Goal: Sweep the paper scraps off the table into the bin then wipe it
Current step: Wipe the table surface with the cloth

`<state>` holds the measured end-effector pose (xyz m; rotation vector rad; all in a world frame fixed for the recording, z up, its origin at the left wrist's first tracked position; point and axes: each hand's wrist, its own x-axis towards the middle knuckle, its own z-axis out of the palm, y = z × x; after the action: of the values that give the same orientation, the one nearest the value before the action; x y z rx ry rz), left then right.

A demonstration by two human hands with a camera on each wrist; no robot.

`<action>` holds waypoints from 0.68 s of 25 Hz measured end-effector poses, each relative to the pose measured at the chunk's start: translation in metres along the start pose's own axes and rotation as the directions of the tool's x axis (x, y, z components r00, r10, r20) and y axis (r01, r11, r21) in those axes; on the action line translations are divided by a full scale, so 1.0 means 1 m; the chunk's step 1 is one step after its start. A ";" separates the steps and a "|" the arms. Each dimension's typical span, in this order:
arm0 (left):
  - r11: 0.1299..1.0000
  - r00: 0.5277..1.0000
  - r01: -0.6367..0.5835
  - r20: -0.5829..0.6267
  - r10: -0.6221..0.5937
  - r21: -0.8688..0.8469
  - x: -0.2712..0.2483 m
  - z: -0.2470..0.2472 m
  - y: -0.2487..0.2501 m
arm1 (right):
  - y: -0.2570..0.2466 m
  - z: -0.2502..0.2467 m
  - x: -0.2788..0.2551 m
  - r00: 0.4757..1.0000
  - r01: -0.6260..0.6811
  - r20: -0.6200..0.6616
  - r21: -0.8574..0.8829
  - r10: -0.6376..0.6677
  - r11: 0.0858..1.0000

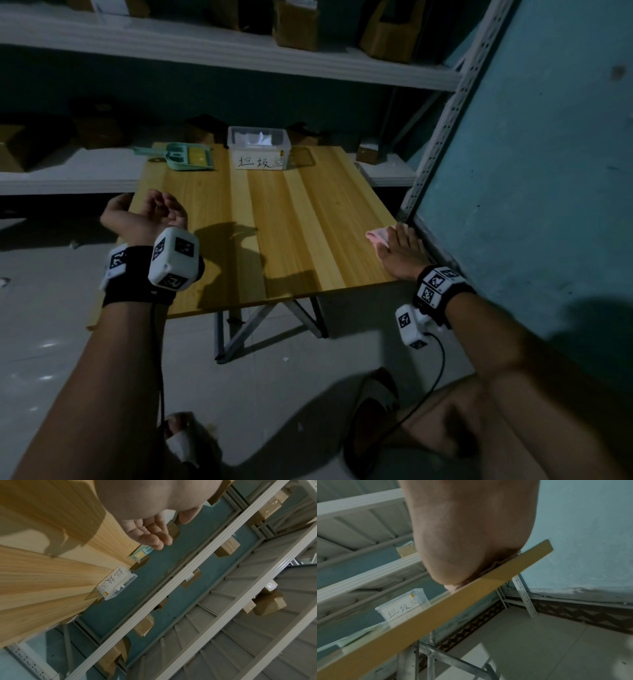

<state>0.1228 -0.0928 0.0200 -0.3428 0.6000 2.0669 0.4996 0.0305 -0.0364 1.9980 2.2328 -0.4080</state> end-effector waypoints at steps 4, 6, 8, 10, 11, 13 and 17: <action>1.000 1.000 -0.017 0.013 0.017 -0.014 -0.004 0.001 -0.001 | -0.011 0.000 0.006 1.000 0.008 0.025 -0.049 -0.007 0.999; 0.999 0.999 -0.026 0.022 0.027 -0.039 -0.005 0.001 -0.001 | -0.023 0.000 0.007 0.999 0.034 0.028 -0.080 -0.032 0.996; 0.998 0.999 -0.036 0.021 0.037 -0.052 -0.004 0.002 0.000 | -0.038 0.003 0.008 0.998 0.059 0.031 -0.099 -0.057 0.993; 0.998 0.999 -0.037 0.021 0.038 -0.047 -0.001 0.003 -0.001 | -0.053 0.006 0.008 0.996 0.085 0.038 -0.112 -0.081 0.990; 0.999 0.999 -0.033 0.017 0.034 -0.043 0.001 0.004 -0.001 | -0.060 0.006 0.007 0.994 0.104 0.046 -0.113 -0.099 0.988; 0.999 1.000 -0.019 0.012 0.020 -0.037 0.005 0.005 -0.002 | -0.075 0.007 0.003 0.986 0.156 0.069 -0.104 -0.149 0.982; 0.998 1.000 0.011 -0.004 -0.012 -0.063 0.012 0.007 -0.008 | -0.111 0.014 -0.011 0.962 0.266 0.094 -0.117 -0.255 0.957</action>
<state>0.1233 -0.0772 0.0181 -0.3867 0.5358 2.0777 0.3903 0.0060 -0.0339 1.6025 2.4131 -0.3504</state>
